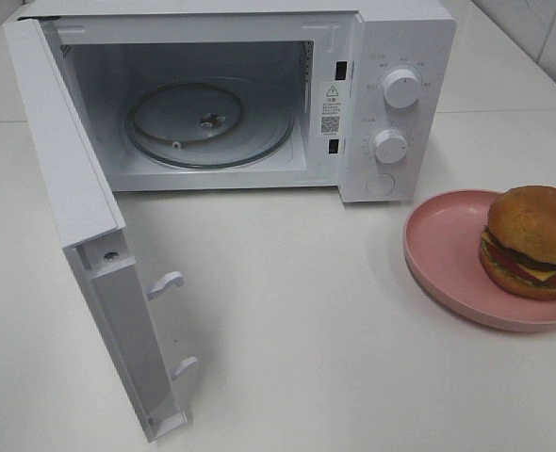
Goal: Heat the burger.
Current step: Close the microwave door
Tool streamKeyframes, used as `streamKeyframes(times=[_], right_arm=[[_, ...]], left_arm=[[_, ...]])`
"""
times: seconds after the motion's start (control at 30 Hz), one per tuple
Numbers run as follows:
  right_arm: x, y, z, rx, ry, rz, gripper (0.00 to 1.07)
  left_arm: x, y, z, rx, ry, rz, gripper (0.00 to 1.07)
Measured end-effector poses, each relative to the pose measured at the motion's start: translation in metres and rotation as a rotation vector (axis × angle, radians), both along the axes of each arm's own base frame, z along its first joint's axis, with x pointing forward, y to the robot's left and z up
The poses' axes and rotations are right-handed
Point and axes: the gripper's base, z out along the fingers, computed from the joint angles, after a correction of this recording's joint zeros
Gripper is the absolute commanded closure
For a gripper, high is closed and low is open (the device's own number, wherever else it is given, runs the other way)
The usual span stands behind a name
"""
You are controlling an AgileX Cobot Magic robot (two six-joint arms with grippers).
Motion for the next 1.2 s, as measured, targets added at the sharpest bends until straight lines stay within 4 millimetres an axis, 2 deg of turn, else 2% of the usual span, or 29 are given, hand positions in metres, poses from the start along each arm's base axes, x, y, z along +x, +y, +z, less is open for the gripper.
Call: streamKeyframes(times=[0.3, 0.53, 0.67, 0.7, 0.73, 0.77, 0.8, 0.87, 0.9, 0.97, 1.0, 1.03, 1.1, 1.13, 1.17, 1.2], right_arm=[[0.0, 0.0, 0.0, 0.001, 0.0, -0.025, 0.49], [0.001, 0.0, 0.0, 0.001, 0.0, -0.207, 0.49], [0.001, 0.0, 0.0, 0.001, 0.0, -0.268, 0.49], [0.001, -0.001, 0.0, 0.001, 0.0, -0.303, 0.49], [0.001, -0.001, 0.0, 0.001, 0.0, -0.303, 0.49], [0.001, -0.001, 0.0, 0.001, 0.0, -0.339, 0.49], [0.001, -0.001, 0.0, 0.001, 0.0, -0.339, 0.49], [0.001, -0.001, 0.0, 0.001, 0.0, -0.398, 0.49], [0.001, -0.001, 0.0, 0.001, 0.0, -0.398, 0.49], [0.001, -0.001, 0.0, 0.001, 0.0, -0.434, 0.49], [0.001, -0.001, 0.0, 0.001, 0.0, -0.434, 0.49], [0.001, -0.001, 0.0, 0.001, 0.0, -0.44, 0.49], [0.001, -0.001, 0.0, 0.001, 0.0, -0.442, 0.49], [0.001, -0.001, 0.0, 0.001, 0.0, -0.443, 0.49], [0.001, -0.001, 0.0, 0.001, 0.0, -0.443, 0.49], [0.001, -0.001, 0.0, 0.001, 0.0, -0.443, 0.49]], left_arm=[[0.0, 0.0, 0.004, -0.004, -0.025, 0.002, 1.06], [0.005, -0.001, 0.025, -0.079, -0.247, 0.017, 1.06], [0.013, -0.001, 0.024, -0.088, -0.259, 0.025, 1.06], [0.021, -0.002, 0.022, -0.088, -0.244, 0.031, 1.06], [0.021, -0.002, 0.022, -0.088, -0.244, 0.031, 1.06], [0.032, -0.002, 0.02, -0.089, -0.224, 0.039, 1.06], [0.032, -0.002, 0.02, -0.089, -0.224, 0.039, 1.06], [0.051, -0.003, 0.017, -0.09, -0.198, 0.055, 1.06], [0.051, -0.003, 0.017, -0.09, -0.198, 0.055, 1.06], [0.071, -0.004, 0.014, -0.09, -0.175, 0.073, 1.06], [0.071, -0.004, 0.014, -0.09, -0.175, 0.073, 1.06], [0.086, -0.005, 0.013, -0.089, -0.16, 0.086, 1.06], [0.092, -0.005, 0.013, -0.088, -0.157, 0.092, 1.06], [0.108, -0.006, 0.012, -0.086, -0.144, 0.106, 1.06], [0.108, -0.006, 0.012, -0.086, -0.144, 0.106, 1.06], [0.122, -0.006, 0.008, -0.082, -0.125, 0.118, 1.06]])
